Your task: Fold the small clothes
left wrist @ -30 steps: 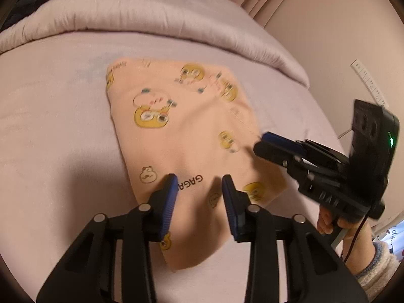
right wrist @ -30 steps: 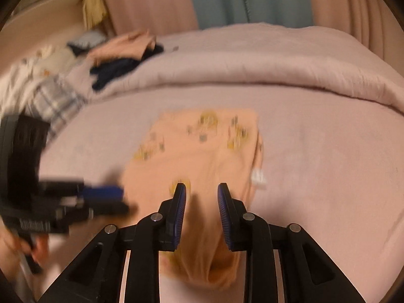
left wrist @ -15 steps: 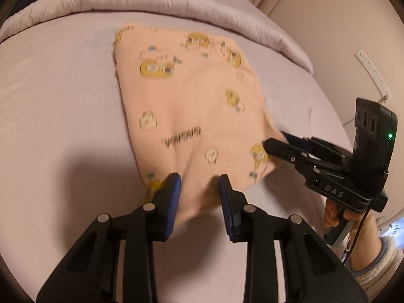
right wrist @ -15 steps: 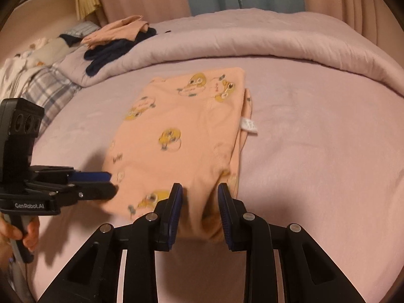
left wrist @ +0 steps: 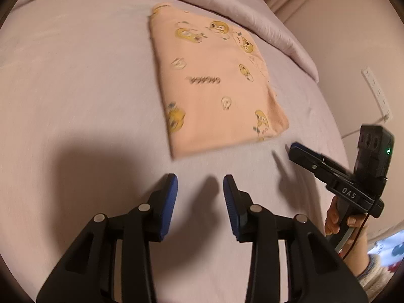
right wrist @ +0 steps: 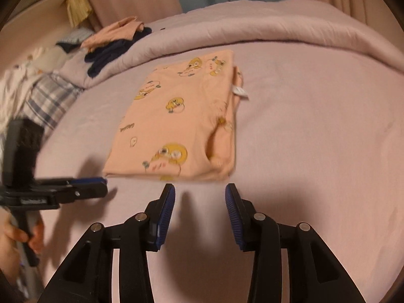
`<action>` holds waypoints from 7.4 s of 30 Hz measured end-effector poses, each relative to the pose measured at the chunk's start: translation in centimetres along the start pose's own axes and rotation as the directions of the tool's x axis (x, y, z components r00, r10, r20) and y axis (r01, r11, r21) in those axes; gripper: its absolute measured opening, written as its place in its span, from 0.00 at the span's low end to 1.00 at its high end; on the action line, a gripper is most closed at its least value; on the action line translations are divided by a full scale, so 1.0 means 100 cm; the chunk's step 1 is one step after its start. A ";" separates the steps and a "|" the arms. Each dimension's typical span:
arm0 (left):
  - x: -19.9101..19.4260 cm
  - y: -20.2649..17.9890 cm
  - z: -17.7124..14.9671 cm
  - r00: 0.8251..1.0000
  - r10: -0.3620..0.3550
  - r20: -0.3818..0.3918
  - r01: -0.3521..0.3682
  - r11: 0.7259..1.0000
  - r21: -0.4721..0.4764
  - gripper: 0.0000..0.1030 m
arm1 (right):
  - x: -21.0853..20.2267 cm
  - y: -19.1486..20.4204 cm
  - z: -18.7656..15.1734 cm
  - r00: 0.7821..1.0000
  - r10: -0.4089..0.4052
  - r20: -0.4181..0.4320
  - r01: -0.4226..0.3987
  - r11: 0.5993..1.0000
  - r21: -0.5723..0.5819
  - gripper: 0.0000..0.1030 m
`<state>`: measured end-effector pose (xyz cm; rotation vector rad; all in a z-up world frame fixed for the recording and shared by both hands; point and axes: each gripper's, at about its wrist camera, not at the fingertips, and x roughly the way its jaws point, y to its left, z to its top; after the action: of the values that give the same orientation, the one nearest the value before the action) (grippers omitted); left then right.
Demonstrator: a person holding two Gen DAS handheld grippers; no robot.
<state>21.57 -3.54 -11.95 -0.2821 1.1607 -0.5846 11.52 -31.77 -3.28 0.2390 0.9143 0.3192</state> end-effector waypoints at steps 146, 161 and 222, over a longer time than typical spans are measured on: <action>0.056 -0.018 0.133 0.987 0.126 0.098 -0.129 0.991 0.024 0.68 | 0.089 -0.014 0.093 0.984 0.176 0.000 -0.175 0.980 0.097 0.46; 0.051 -0.024 0.135 0.985 0.142 0.097 -0.144 0.989 0.015 0.38 | 0.081 0.013 0.093 0.997 0.075 0.032 -0.074 0.997 -0.005 0.29; -0.131 -0.094 -0.063 0.966 0.124 0.227 -0.142 0.988 0.066 0.31 | -0.089 0.131 -0.024 0.966 0.185 0.179 -0.139 0.960 -0.243 0.26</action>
<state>9.49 -3.28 0.49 -0.1922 0.9294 -0.4681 2.34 -22.75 6.19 0.1308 0.6529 0.5397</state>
